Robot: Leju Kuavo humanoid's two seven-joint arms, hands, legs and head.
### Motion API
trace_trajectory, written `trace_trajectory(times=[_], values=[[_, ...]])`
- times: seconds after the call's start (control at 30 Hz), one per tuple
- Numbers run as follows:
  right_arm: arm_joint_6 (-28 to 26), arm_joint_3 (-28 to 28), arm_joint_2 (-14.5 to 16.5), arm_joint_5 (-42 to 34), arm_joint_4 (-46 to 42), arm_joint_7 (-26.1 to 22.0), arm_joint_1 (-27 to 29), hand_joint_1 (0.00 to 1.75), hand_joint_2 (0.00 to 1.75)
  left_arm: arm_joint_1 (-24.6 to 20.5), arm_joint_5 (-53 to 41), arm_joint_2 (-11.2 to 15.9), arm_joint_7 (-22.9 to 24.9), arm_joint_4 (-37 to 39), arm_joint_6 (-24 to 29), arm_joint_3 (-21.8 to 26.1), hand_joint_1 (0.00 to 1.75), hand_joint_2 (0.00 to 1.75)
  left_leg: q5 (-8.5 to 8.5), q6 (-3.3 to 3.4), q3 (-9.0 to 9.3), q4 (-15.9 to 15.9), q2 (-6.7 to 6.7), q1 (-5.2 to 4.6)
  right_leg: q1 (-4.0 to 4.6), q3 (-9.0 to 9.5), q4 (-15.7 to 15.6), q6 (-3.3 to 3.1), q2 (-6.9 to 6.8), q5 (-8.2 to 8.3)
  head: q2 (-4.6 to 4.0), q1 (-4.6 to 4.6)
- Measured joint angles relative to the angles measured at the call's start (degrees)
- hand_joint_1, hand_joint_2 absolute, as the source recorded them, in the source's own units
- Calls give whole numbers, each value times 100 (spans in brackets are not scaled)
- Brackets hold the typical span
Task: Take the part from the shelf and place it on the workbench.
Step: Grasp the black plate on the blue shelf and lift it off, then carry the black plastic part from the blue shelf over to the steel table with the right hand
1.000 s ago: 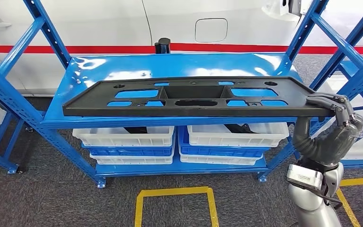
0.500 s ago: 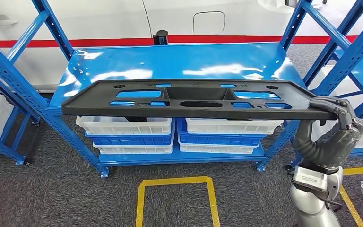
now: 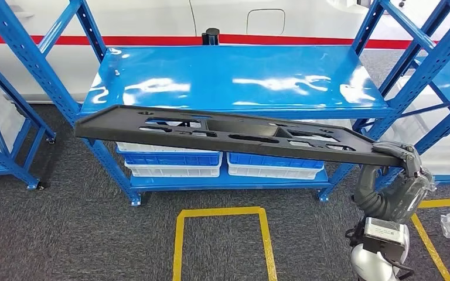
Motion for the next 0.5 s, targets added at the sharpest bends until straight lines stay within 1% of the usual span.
trace_trajectory(times=[0.03, 0.07, 0.1, 0.13, 0.17, 0.2, 0.23, 0.27, 0.3, 0.33, 0.37, 0.4, 0.43, 0.47, 0.5], values=[[1, 0, 6, 0, 2, 4, 23, 175, 175, 2, 4, 1, -2, 3, 2, 11, 0, 175, 70, 35, -76, 3, 10, -15, 1, -106, 325, -47, 9, -272, 1, 4], [1, 1, 10, 1, 4, 8, 43, 175, 175, 5, 8, 3, -4, 4, 4, 20, 0, 175, 142, 58, -166, 6, 18, -28, 5, -202, 715, -72, 15, -519, 1, 11], [1, 1, 16, 0, 8, 11, 61, 175, 175, 8, 10, 1, -4, 8, 4, 25, 0, 175, 210, 63, -253, 10, 22, -42, 8, -251, 1060, -64, 19, -666, 1, 11], [1, 0, 22, -1, 13, 18, 77, 175, 175, 9, 10, -2, -4, 11, 4, 26, 0, 175, 277, 66, -341, 14, 24, -58, 11, -234, 1275, -29, 23, -702, 0, 11], [1, -1, 28, -2, 16, 27, 91, 175, 175, 10, 10, -5, -4, 15, 5, 27, 0, 175, 344, 64, -426, 17, 25, -70, 13, -116, 1286, 19, 26, -631, 1, 12], [7, -2, 36, -6, 19, 40, 101, 175, 175, 10, 11, -7, -4, 18, 5, 28, 0, 175, 410, 55, -504, 19, 24, -79, 14, 104, 1080, 60, 26, -507, 1, 11], [23, -5, 44, -17, 19, 53, 107, 175, 175, 10, 15, -8, -4, 19, 7, 31, 0, 175, 473, 41, -568, 24, 21, -85, 18, 412, 702, 77, 27, -400, 1, 11], [52, -9, 54, -32, 19, 64, 110, 175, 175, 12, 26, -8, -4, 20, 11, 34, 0, 175, 530, 18, -622, 32, 16, -98, 37, 774, 208, 61, 26, -370, 1, 13], [83, -14, 64, -50, 20, 71, 119, 175, 175, 16, 44, -9, -4, 21, 16, 41, 0, 175, 589, -9, -653, 33, 12, -110, 61, 1051, -195, 25, 27, -390, 0, 3], [114, -22, 78, -77, 21, 74, 134, 175, 175, 24, 69, -8, -5, 22, 26, 54, 0, 175, 645, -37, -671, 33, 11, -118, 84, 1222, -479, -15, 31, -435, 1, -4], [140, -32, 93, -114, 24, 76, 157, 175, 175, 37, 98, -8, -12, 26, 35, 72, 0, 175, 700, -68, -683, 26, 10, -123, 111, 1284, -616, -52, 34, -465, 0, -14], [156, -43, 110, -170, 28, 74, 190, 175, 175, 58, 128, -7, -22, 32, 45, 93, 0, 175, 752, -100, -689, 16, 9, -118, 103, 1237, -615, -89, 37, -438, 1, -25], [168, -57, 136, -245, 33, 63, 221, 175, 175, 83, 158, -2, -38, 41, 58, 120, 0, 175, 736, -132, -716, 35, 1, -106, 79, 1183, -611, -132, 32, -395, 1, -26], [177, -74, 163, -324, 37, 42, 258, 175, 175, 113, 184, 1, -57, 51, 69, 146, 0, 175, 613, -165, -756, 111, -7, -92, 54, 1130, -605, -196, 24, -340, 0, -32], [178, -91, 193, -401, 40, 13, 298, 175, 175, 145, 205, 2, -77, 61, 82, 172, 0, 175, 368, -198, -820, 295, -14, -76, 27, 1063, -608, -255, 16, -272, 1, -37]])
